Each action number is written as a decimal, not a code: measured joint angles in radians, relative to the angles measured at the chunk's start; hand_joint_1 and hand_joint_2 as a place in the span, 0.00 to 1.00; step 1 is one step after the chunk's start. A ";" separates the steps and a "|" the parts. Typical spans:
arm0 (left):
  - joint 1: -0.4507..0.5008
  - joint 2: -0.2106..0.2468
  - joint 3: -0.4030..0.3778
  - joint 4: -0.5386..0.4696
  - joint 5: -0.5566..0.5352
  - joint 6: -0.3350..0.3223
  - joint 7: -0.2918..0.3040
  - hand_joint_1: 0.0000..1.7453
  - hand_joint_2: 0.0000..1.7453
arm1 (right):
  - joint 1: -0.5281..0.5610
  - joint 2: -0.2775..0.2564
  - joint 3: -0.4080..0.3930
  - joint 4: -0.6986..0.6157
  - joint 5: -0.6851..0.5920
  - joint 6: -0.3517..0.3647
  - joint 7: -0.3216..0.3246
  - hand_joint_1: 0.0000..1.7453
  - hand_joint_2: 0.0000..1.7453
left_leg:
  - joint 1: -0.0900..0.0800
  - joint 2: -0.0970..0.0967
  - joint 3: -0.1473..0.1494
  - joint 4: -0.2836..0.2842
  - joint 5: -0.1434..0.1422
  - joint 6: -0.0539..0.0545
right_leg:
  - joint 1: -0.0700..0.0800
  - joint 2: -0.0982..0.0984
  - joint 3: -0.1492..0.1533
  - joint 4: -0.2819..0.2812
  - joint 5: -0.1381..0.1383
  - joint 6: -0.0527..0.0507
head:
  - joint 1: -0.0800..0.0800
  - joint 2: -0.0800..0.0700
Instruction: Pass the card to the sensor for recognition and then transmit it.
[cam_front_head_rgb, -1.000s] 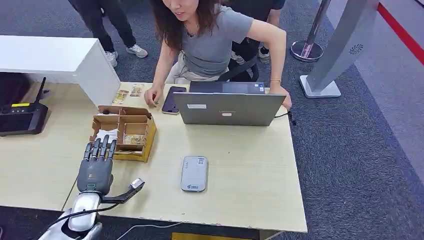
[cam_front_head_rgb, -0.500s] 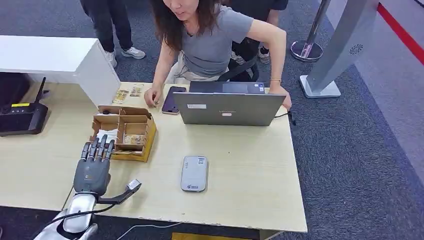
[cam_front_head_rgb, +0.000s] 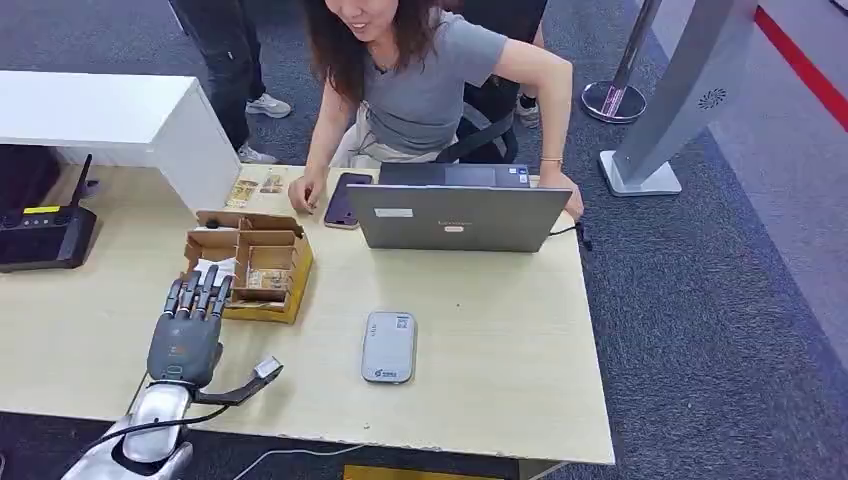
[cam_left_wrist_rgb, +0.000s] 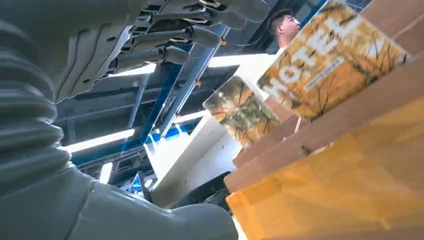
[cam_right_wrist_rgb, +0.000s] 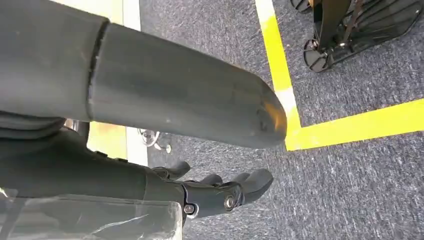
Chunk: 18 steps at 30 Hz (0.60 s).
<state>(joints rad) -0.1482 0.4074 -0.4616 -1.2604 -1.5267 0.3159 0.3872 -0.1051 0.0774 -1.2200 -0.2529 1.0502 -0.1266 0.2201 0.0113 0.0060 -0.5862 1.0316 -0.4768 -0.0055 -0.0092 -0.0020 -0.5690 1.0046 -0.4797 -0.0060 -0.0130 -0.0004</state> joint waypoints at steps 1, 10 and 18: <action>-0.004 -0.002 0.000 0.002 0.000 0.001 -0.002 0.00 1.00 | 0.000 0.000 0.000 0.000 0.000 0.000 0.000 0.00 0.00 | 0.000 0.000 0.000 0.000 0.000 0.000 | 0.000 0.000 0.000 0.000 0.000 0.000 | 0.000 0.000; -0.025 -0.021 0.001 0.018 0.000 0.015 -0.024 0.00 1.00 | 0.000 -0.004 0.002 0.000 0.002 0.001 -0.002 0.00 0.00 | 0.000 0.000 0.000 0.000 0.000 0.000 | 0.000 0.000 0.000 0.000 0.000 0.000 | 0.000 0.000; -0.031 -0.032 0.004 0.024 0.000 0.018 -0.035 0.00 1.00 | 0.000 -0.007 0.002 0.000 0.002 0.001 -0.002 0.00 0.00 | 0.000 0.000 0.000 0.000 0.000 0.000 | 0.000 0.000 0.000 0.000 0.000 0.000 | 0.000 0.000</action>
<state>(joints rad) -0.1787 0.3757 -0.4578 -1.2364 -1.5267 0.3338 0.3525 -0.1048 0.0706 -1.2177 -0.2529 1.0517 -0.1259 0.2182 0.0113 0.0061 -0.5862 1.0316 -0.4768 -0.0055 -0.0092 -0.0019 -0.5690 1.0046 -0.4798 -0.0060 -0.0130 -0.0004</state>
